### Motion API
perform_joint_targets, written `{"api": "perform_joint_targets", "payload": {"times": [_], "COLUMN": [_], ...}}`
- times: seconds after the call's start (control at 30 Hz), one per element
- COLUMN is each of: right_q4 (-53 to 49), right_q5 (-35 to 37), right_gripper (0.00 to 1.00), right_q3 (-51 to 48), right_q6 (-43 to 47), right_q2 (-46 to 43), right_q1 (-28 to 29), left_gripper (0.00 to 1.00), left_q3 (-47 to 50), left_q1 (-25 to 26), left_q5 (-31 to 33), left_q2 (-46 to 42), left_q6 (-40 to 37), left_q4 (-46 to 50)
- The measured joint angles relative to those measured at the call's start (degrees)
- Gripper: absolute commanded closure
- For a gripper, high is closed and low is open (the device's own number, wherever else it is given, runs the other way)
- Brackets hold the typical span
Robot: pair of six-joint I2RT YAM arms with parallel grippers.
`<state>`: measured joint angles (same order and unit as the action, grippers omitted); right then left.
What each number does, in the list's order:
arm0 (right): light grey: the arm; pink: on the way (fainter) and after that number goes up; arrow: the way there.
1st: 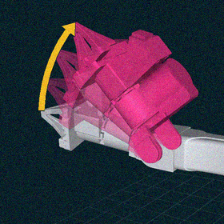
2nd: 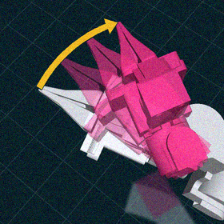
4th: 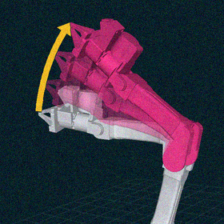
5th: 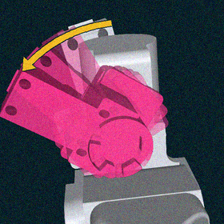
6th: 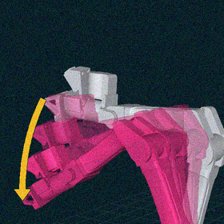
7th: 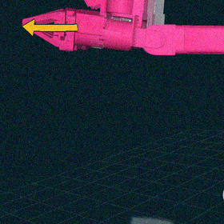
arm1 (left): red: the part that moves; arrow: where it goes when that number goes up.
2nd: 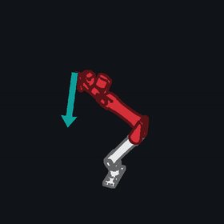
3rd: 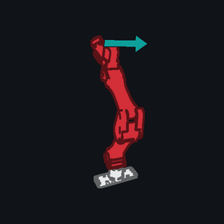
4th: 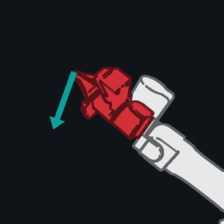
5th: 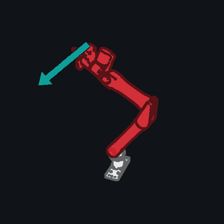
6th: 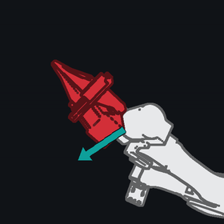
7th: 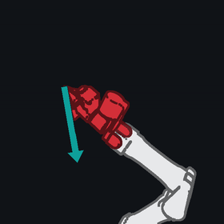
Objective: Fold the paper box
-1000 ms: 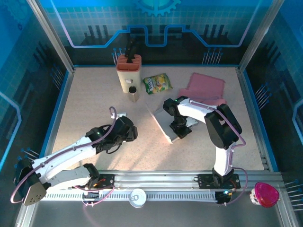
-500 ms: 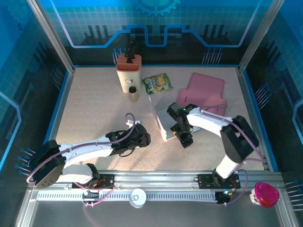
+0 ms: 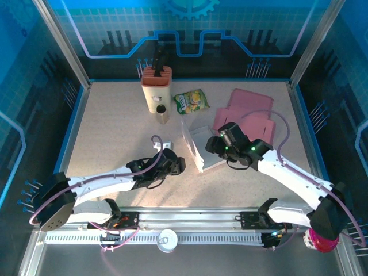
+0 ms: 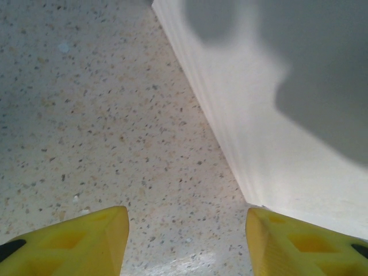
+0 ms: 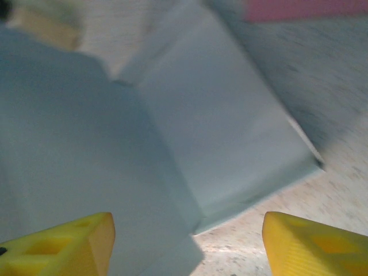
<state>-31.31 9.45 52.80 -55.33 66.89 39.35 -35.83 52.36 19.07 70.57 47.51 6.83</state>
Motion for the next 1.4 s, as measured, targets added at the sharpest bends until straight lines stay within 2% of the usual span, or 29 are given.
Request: {"api": "perform_joint_targets", "payload": {"times": [0.1, 0.23, 0.4, 0.63, 0.83, 1.1, 1.4], "right_q4": [-0.4, -2.4, -5.0, -7.7, -7.6, -6.8, -7.6], "right_q5": [-1.6, -2.5, -2.4, -1.8, 1.0, 8.2, 19.8], "right_gripper": [0.28, 0.3, 0.34, 0.44, 0.66, 1.0, 1.0], "right_q3": [5.3, 16.0, 21.1, 26.8, 27.6, 28.1, 28.2], "right_q6": [9.6, 17.7, 22.0, 23.2, 19.0, 10.2, -5.6], "right_q2": [1.6, 9.2, 16.8, 23.7, 26.3, 26.5, 24.9], "right_q1": [3.0, 4.5, 4.8, 5.8, 8.7, 12.3, 15.3], "left_gripper": [0.43, 0.43, 0.42, 0.41, 0.41, 0.41, 0.41], "left_q3": [0.0, -0.1, -0.1, -0.1, 1.7, 2.8, 3.3], "left_q1": [0.0, 0.0, 0.0, 0.0, 0.0, 0.0, 0.0], "left_q5": [0.0, 0.0, -1.8, -6.0, -6.1, -6.1, -6.1], "left_q2": [-0.2, -0.2, -1.7, -9.4, -18.7, -24.0, -28.5], "left_q6": [-0.9, -1.4, -3.6, -7.2, -7.4, -7.6, -7.6], "left_q4": [-0.8, -1.1, -1.2, 0.4, 4.0, 9.5, 12.3]}}
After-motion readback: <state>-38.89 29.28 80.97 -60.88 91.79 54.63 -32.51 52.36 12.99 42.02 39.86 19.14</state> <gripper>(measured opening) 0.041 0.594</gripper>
